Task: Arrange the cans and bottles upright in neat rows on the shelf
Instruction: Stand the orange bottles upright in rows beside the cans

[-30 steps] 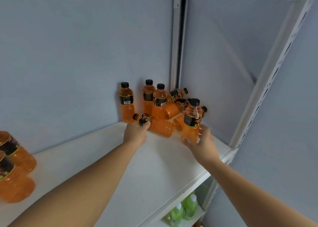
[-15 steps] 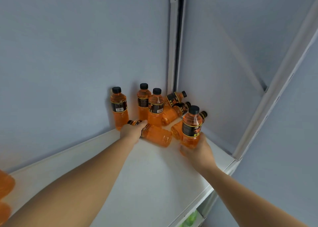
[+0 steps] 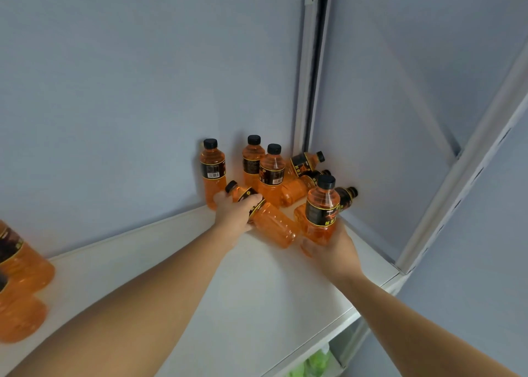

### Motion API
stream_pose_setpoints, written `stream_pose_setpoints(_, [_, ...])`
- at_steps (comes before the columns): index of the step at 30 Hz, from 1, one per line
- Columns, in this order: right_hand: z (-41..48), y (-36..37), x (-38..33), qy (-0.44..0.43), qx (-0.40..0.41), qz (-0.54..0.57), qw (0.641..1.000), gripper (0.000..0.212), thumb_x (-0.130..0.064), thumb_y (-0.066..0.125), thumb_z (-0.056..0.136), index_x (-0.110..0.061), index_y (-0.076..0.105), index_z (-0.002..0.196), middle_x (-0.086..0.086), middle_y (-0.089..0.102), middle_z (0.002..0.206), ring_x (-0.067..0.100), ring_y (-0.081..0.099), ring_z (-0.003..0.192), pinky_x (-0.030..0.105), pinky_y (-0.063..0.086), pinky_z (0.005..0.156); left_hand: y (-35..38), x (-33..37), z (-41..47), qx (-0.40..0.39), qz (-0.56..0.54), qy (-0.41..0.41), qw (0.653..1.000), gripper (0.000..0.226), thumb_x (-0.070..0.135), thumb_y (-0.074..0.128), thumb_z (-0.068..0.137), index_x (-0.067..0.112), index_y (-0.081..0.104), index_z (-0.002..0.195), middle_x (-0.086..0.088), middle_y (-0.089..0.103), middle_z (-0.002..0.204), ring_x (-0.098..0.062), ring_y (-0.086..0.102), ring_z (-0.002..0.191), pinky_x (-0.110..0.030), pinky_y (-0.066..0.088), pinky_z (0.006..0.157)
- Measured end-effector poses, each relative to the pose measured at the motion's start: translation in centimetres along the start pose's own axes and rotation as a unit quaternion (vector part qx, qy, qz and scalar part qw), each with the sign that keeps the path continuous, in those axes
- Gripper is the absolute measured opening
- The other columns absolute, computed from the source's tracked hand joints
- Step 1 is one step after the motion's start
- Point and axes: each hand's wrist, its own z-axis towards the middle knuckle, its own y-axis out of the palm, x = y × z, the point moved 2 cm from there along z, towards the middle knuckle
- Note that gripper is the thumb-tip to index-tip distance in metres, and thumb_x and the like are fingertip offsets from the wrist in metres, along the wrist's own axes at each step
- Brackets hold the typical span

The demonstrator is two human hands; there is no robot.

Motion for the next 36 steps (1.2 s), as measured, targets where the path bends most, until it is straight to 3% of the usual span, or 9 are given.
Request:
stream_pose_setpoints(3, [-0.6,-0.2,-0.2,0.002,-0.022,0.002,1.000,0.070,-0.050,0.081,0.077,-0.038,0.040,0.132,-0.021,0.052,0.106,0.007,0.054,0.090,0.018,0.040,0.066,-0.1,0.6,-1.9,0.001,0.018,0.066,0.998,0.082,0.025,0.092,0.072,0.031,0.040,0.134,-0.001,0.059,0.126,-0.026,0.067,0.107,-0.044,0.063,0.070])
stream_pose_setpoints(6, [-1.4,-0.4,-0.6,-0.007,-0.045,-0.013,0.999,0.062,-0.044,0.081,0.075,-0.040,0.041,0.122,-0.020,0.055,0.097,0.003,0.055,0.081,0.016,0.040,0.060,-0.3,1.6,-4.4,0.031,0.103,0.183,0.977,0.076,0.030,0.092,0.070,0.034,0.043,0.128,0.009,0.064,0.114,-0.012,0.068,0.100,-0.038,0.060,0.082])
stream_pose_setpoints(10, [-3.1,-0.4,-1.8,-0.054,-0.067,-0.005,0.996,0.057,-0.040,0.080,0.072,-0.047,0.039,0.112,-0.025,0.056,0.088,-0.003,0.055,0.077,0.015,0.039,0.058,-1.9,2.7,-8.4,0.066,0.236,0.263,0.933,0.057,0.038,0.088,0.074,0.037,0.050,0.117,0.020,0.065,0.102,0.002,0.063,0.096,-0.022,0.051,0.078])
stream_pose_setpoints(14, [-5.0,0.8,-3.0,-0.095,-0.115,0.017,0.989,0.057,-0.043,0.082,0.070,-0.040,0.046,0.114,-0.018,0.062,0.093,0.003,0.060,0.083,0.026,0.048,0.064,-5.5,2.8,-12.9,0.117,0.266,0.269,0.918,0.049,0.039,0.086,0.077,0.036,0.054,0.114,0.022,0.063,0.098,0.005,0.061,0.093,-0.015,0.045,0.072])
stream_pose_setpoints(19, [-8.5,4.4,-5.8,-0.124,-0.187,0.037,0.974,0.053,-0.045,0.081,0.072,-0.033,0.049,0.112,-0.014,0.064,0.095,0.009,0.062,0.084,0.034,0.052,0.069,-11.3,1.9,-19.3,0.186,0.299,0.271,0.896,0.060,0.041,0.086,0.076,0.034,0.054,0.126,0.021,0.064,0.108,-0.005,0.061,0.101,-0.021,0.049,0.083])
stream_pose_setpoints(23, [-12.7,7.7,-8.4,-0.153,-0.249,0.065,0.954,0.051,-0.044,0.081,0.072,-0.031,0.051,0.112,-0.014,0.064,0.097,0.010,0.063,0.087,0.031,0.050,0.070,-16.0,1.7,-24.2,0.237,0.311,0.270,0.879,0.060,0.040,0.087,0.076,0.034,0.056,0.127,0.026,0.062,0.101,0.002,0.061,0.097,-0.017,0.047,0.080])
stream_pose_setpoints(29, [-18.9,12.0,-12.5,-0.192,-0.319,0.076,0.925,0.051,-0.046,0.080,0.075,-0.034,0.049,0.114,-0.013,0.063,0.103,0.009,0.061,0.090,0.028,0.047,0.072,-22.6,1.8,-30.5,0.286,0.300,0.274,0.868,0.056,0.034,0.086,0.079,0.031,0.059,0.127,0.017,0.070,0.112,-0.001,0.065,0.103,-0.024,0.053,0.087])
stream_pose_setpoints(33, [-22.4,14.8,-15.2,-0.207,-0.343,0.091,0.912,0.049,-0.046,0.080,0.074,-0.034,0.052,0.111,-0.016,0.064,0.097,0.007,0.063,0.088,0.026,0.048,0.068,-27.6,1.7,-33.6,0.334,0.306,0.267,0.850,0.048,0.035,0.085,0.080,0.038,0.059,0.119,0.026,0.068,0.103,0.013,0.062,0.093,-0.020,0.053,0.080])
stream_pose_setpoints(36, [-25.3,17.3,-17.6,-0.217,-0.351,0.088,0.907,0.048,-0.047,0.080,0.074,-0.037,0.050,0.110,-0.018,0.062,0.096,0.006,0.061,0.086,0.024,0.045,0.066,-32.1,1.4,-35.1,0.357,0.309,0.267,0.840,0.046,0.034,0.085,0.080,0.038,0.060,0.118,0.023,0.069,0.104,0.004,0.064,0.098,-0.027,0.054,0.084])
